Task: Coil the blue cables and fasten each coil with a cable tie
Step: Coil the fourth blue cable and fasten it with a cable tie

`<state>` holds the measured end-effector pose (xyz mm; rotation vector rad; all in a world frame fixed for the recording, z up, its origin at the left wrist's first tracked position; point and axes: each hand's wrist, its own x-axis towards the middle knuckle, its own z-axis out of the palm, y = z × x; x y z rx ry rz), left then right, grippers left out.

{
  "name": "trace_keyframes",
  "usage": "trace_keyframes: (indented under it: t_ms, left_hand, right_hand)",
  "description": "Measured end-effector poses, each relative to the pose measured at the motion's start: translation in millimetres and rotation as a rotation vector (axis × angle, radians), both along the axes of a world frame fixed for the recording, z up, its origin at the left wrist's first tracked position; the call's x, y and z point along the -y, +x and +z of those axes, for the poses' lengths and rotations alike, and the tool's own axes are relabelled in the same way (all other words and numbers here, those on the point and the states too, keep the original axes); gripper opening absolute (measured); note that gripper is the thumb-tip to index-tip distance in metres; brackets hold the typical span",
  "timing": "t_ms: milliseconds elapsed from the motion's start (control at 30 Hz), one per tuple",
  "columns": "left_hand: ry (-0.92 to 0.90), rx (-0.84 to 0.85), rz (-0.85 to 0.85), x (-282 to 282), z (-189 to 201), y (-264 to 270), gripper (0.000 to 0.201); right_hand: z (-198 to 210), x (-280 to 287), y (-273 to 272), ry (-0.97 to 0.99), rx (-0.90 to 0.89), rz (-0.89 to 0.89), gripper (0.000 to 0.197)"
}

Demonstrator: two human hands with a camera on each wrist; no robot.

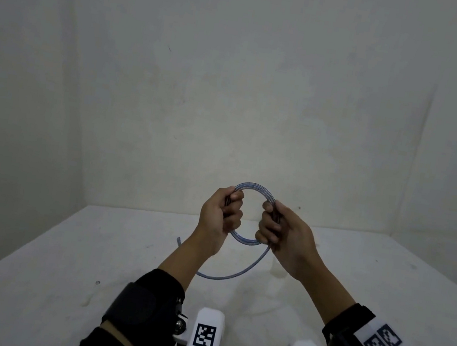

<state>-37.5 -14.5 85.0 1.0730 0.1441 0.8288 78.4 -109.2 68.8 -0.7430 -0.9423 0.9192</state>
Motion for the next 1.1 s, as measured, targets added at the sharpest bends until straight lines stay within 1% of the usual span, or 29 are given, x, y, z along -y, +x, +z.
trace_keyframes:
  t_ms: [100, 200, 400, 500, 600, 667, 733, 800, 867, 933, 1000, 1033, 1100]
  left_hand:
    - [-0.021, -0.013, -0.022, -3, 0, -1, 0.034]
    - [-0.004, -0.046, -0.037, -7, -2, -2, 0.033]
    - [0.013, -0.131, -0.020, -8, -9, -1, 0.029]
    - [0.095, -0.196, -0.007, -8, -10, 1, 0.031]
    - [0.091, -0.184, -0.031, -7, -10, 0, 0.032]
    - [0.085, -0.187, -0.025, -5, -10, 1, 0.036]
    - [0.112, -0.245, 0.031, -4, -12, 2, 0.044]
    - [0.127, -0.304, 0.128, -4, -16, 4, 0.049]
    - [0.111, -0.361, 0.262, -3, -23, 7, 0.045]
    - [0.055, -0.355, 0.365, 0, -31, 7, 0.038]
    - [-0.029, -0.314, 0.392, 2, -41, 6, 0.043]
    - [-0.061, -0.323, 0.385, 4, -47, 6, 0.047]
    - [-0.132, -0.429, 0.312, 7, -59, 5, 0.052]
  right_hand:
    - [0, 0, -1, 0.001, 0.004, 0.032, 0.041]
    - [1, 0, -1, 0.014, 0.039, 0.025, 0.037]
    - [-1, -4, 4, -0.006, 0.079, -0.083, 0.036]
    - [-3, -6, 8, -0.011, 0.063, -0.119, 0.037]
    - [-6, -6, 8, -0.017, 0.060, -0.134, 0.037]
    - [-6, -6, 7, -0.022, 0.056, -0.144, 0.038]
    - [-5, -6, 6, -0.031, 0.062, -0.166, 0.038]
    - [-3, -7, 7, -0.026, 0.071, -0.195, 0.038]
    - [-1, -6, 11, -0.001, 0.070, -0.231, 0.037]
    - [-1, -6, 17, 0.022, 0.057, -0.278, 0.037]
    - [0, -5, 22, 0.043, 0.040, -0.311, 0.038]
    - [0, -4, 25, 0.052, 0.032, -0.321, 0.039]
    - [0, -3, 28, 0.059, 0.011, -0.330, 0.039]
